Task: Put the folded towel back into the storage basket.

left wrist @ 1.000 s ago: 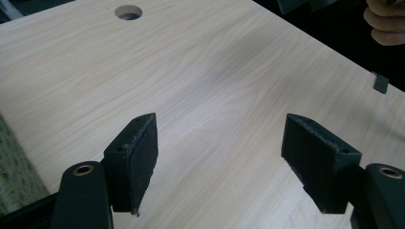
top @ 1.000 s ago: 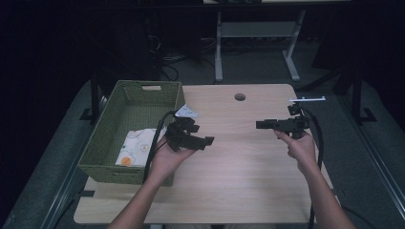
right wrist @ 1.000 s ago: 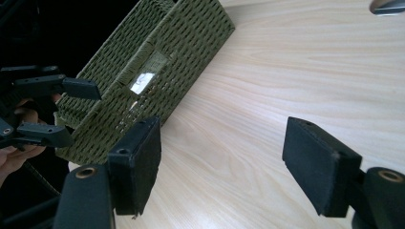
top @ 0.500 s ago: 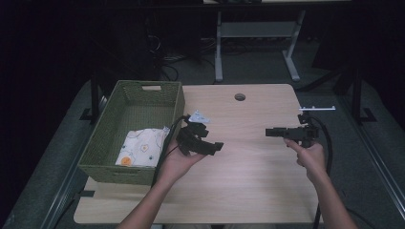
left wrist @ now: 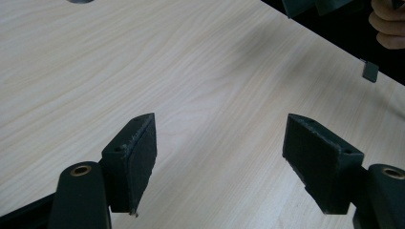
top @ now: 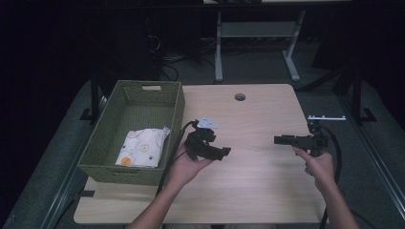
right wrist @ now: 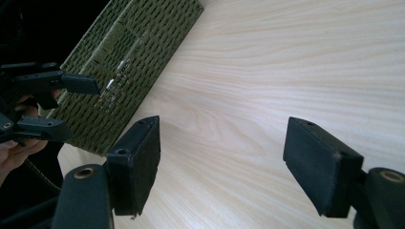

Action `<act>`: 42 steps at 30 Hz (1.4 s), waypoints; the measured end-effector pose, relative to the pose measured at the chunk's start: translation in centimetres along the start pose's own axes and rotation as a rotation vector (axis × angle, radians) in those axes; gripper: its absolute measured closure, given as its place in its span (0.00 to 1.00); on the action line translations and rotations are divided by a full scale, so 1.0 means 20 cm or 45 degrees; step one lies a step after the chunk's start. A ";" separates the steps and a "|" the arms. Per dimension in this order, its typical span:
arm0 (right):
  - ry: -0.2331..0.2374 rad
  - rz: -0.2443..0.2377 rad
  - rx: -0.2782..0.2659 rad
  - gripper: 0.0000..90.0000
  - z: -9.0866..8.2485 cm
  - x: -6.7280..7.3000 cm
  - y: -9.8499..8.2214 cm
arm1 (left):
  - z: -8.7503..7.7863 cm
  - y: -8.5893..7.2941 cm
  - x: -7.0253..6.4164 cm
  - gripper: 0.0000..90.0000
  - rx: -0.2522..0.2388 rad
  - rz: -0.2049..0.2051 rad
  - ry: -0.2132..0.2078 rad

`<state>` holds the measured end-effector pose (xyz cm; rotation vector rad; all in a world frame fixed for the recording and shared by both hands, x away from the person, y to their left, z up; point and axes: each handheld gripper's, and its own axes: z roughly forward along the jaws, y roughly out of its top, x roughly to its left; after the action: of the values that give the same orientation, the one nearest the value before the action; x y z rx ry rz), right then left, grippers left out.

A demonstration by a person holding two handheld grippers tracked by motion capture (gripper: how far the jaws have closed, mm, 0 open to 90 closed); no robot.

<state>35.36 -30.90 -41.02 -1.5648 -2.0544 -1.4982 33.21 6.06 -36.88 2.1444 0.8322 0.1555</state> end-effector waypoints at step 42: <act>-0.052 0.084 -0.008 0.31 -0.17 -0.18 -0.37 | 0.14 -0.17 -0.06 0.29 0.020 -0.028 -0.002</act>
<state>29.65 -35.52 -46.09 -1.6623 -1.9999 -1.4633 31.49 5.06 -41.08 2.1486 0.8586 0.1362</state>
